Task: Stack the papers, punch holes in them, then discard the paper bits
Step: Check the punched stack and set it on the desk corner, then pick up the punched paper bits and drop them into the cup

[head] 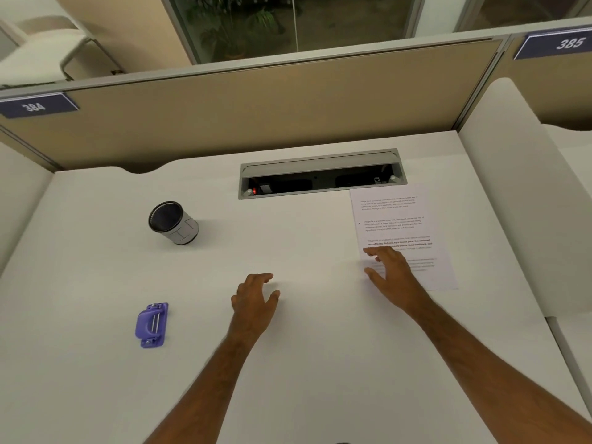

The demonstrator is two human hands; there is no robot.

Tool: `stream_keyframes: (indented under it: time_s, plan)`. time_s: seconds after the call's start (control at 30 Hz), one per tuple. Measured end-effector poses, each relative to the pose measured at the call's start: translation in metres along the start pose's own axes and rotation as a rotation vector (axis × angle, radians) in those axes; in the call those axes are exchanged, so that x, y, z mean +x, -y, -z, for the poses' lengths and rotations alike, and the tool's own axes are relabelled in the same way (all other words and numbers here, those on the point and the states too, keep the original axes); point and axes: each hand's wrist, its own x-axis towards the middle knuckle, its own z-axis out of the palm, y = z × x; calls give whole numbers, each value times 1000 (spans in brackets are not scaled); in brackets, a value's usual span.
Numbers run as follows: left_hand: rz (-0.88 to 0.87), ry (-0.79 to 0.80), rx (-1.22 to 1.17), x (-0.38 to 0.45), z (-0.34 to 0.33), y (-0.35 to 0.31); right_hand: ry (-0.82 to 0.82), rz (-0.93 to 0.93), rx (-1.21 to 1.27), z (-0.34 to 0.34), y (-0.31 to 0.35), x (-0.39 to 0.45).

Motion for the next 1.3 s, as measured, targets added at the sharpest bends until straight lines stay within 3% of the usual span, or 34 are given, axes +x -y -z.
stream_keyframes:
  time_s: [0.63, 0.9, 1.3]
  plan:
    - [80, 44, -64, -33, 33, 81, 120, 72, 4, -75, 56, -14]
    - [6, 70, -114, -30, 22, 75, 223, 93, 66, -99, 74, -13]
    - [6, 15, -85, -23, 16, 73, 232, 89, 67, -109, 83, -9]
